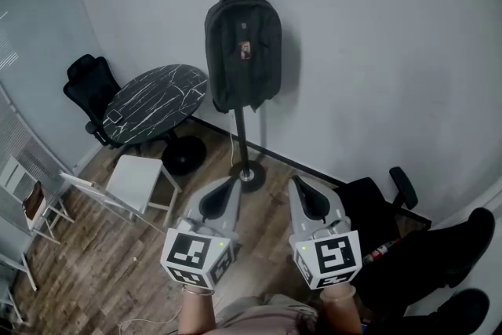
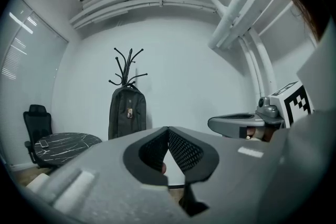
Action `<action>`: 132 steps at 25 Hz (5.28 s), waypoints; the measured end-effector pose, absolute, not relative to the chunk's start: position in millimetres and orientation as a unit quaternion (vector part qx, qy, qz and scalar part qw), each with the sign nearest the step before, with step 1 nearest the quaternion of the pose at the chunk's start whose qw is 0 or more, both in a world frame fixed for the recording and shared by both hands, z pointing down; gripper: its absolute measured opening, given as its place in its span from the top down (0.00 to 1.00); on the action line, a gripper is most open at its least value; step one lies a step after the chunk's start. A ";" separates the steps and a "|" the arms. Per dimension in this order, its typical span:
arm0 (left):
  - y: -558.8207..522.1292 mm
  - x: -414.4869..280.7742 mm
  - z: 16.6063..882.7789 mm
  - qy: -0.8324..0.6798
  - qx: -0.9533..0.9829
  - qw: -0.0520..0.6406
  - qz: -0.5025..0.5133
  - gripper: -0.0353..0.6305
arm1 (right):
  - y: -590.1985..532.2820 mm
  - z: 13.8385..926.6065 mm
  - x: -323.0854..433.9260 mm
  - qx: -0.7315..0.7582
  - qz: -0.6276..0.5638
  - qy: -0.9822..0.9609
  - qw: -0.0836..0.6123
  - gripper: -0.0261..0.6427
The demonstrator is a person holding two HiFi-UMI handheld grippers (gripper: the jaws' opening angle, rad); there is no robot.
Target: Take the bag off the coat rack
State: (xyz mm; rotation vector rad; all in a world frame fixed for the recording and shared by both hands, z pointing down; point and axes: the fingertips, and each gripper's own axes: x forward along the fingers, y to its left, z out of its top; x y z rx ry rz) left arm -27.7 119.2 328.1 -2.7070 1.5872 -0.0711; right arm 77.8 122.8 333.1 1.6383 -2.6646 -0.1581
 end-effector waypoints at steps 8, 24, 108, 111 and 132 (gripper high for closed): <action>102.7 -15.0 337.9 0.509 -0.860 -0.009 -0.042 0.93 | 102.0 340.7 83.2 0.510 -0.040 -0.859 0.010 0.96; 5.1 -40.0 346.4 0.497 -0.867 -0.004 -0.041 0.93 | 13.0 342.5 61.5 0.525 -0.039 -0.850 0.008 0.96; -327.1 -151.5 300.9 0.544 -0.839 0.007 0.004 0.93 | -330.6 311.4 27.9 0.572 -0.092 -0.815 0.018 0.96; -333.9 -153.6 300.4 0.552 -0.834 0.009 0.001 0.92 | -340.4 312.5 34.1 0.569 -0.089 -0.817 0.023 0.95; -363.8 -156.5 318.2 0.572 -0.819 -0.031 -0.017 0.76 | -406.3 339.4 70.4 0.577 -0.059 -0.813 0.057 0.82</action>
